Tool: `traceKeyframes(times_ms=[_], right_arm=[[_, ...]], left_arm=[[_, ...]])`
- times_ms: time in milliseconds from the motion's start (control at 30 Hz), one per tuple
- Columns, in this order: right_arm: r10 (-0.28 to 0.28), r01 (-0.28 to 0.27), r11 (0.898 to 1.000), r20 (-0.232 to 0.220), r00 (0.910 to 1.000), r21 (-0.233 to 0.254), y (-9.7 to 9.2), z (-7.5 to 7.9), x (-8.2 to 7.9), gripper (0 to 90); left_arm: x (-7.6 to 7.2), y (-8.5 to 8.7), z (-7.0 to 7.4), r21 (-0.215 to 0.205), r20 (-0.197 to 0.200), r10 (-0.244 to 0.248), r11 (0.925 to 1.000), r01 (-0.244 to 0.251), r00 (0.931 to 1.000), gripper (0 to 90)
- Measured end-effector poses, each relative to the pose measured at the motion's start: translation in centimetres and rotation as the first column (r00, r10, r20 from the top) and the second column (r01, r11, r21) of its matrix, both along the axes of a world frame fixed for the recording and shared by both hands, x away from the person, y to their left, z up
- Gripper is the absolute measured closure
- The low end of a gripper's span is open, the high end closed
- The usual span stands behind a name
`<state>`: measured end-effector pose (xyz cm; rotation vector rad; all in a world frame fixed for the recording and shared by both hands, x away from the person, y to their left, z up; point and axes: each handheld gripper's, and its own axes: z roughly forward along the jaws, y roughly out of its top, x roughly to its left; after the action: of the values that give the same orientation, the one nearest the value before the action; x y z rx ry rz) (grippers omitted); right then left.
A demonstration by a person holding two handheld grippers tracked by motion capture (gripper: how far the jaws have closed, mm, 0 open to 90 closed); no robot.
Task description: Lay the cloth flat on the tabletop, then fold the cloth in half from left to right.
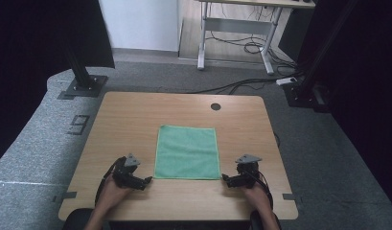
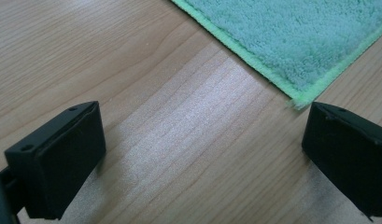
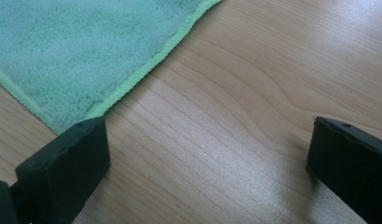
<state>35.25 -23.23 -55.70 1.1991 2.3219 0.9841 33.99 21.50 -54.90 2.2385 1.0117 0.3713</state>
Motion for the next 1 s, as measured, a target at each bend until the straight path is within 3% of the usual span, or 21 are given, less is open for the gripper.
traceKeyframes(times_ms=[533,800,1000], right_arm=[[-0.017,0.016,1.000,-0.029,0.9994,-0.020,0.4,0.4,0.0,0.0],[-0.005,0.005,1.000,0.012,0.9999,-0.006,2.0,1.5,-0.5,0.0],[-0.005,0.005,1.000,0.008,1.0000,-0.019,2.5,1.3,-0.5,0.8]], left_arm=[[0.0,0.0,0.0,0.000,-0.001,0.001,1.0000,-0.001,1.0000,0.0],[0.0,0.0,0.0,0.000,0.000,0.001,1.0000,-0.001,1.0000,0.0],[0.2,-0.1,0.0,0.000,0.000,0.007,1.0000,-0.007,1.0000,0.0]])
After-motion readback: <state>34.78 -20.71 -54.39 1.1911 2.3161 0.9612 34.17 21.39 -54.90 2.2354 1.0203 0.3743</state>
